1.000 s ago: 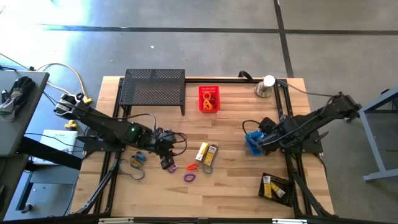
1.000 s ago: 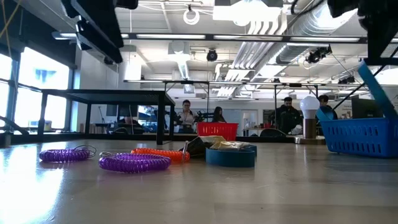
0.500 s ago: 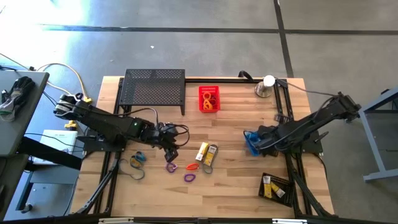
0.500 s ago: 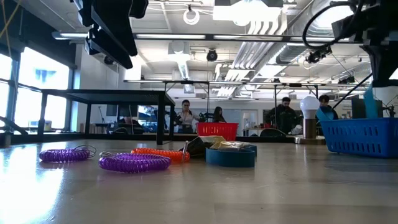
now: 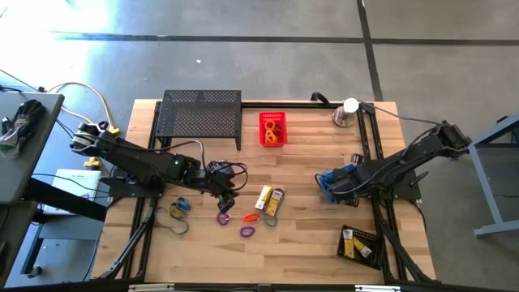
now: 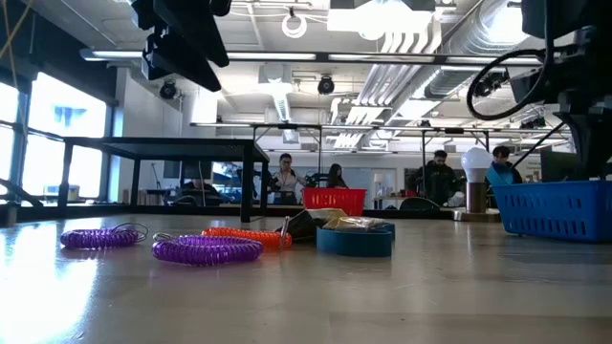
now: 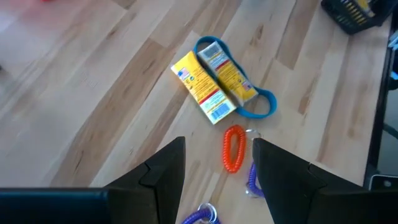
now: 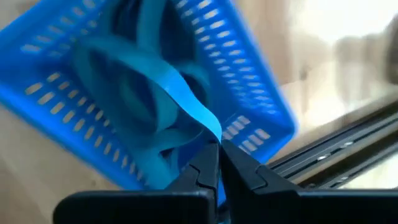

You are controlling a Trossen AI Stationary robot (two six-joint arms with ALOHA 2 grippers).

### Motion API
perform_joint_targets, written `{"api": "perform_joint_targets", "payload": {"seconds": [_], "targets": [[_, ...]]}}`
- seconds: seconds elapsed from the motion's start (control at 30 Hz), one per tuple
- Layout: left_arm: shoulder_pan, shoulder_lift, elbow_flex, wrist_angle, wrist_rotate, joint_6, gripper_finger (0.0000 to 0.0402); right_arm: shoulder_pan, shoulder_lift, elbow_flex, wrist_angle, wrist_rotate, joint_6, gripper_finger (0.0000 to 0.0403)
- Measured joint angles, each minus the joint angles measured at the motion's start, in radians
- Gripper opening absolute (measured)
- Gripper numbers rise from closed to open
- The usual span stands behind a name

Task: Pick & Place Office Desk Supplies
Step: Put the blue rubber band into the blue bin, then put the violet spring keychain into the red bin

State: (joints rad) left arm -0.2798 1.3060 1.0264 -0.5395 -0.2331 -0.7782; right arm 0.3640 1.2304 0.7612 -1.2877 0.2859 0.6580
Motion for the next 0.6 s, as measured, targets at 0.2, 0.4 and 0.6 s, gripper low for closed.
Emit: {"api": "perform_joint_targets", "payload": {"seconds": [0.2,0.4,0.6], "targets": [[0.0,0.0,0.0,0.015,0.0,0.0,0.0182,-0.025,0.0,-0.01,0.018,-0.05,-0.016,0.0048],[-0.02,0.0,0.0,0.02,0.0,-0.003,0.0182,-0.041,0.0,-0.01,0.041,-0.083,0.021,0.0127],[-0.045,0.0,0.0,0.019,0.002,0.004,0.0182,-0.059,-0.002,-0.006,0.042,-0.106,0.047,0.0201]]}}
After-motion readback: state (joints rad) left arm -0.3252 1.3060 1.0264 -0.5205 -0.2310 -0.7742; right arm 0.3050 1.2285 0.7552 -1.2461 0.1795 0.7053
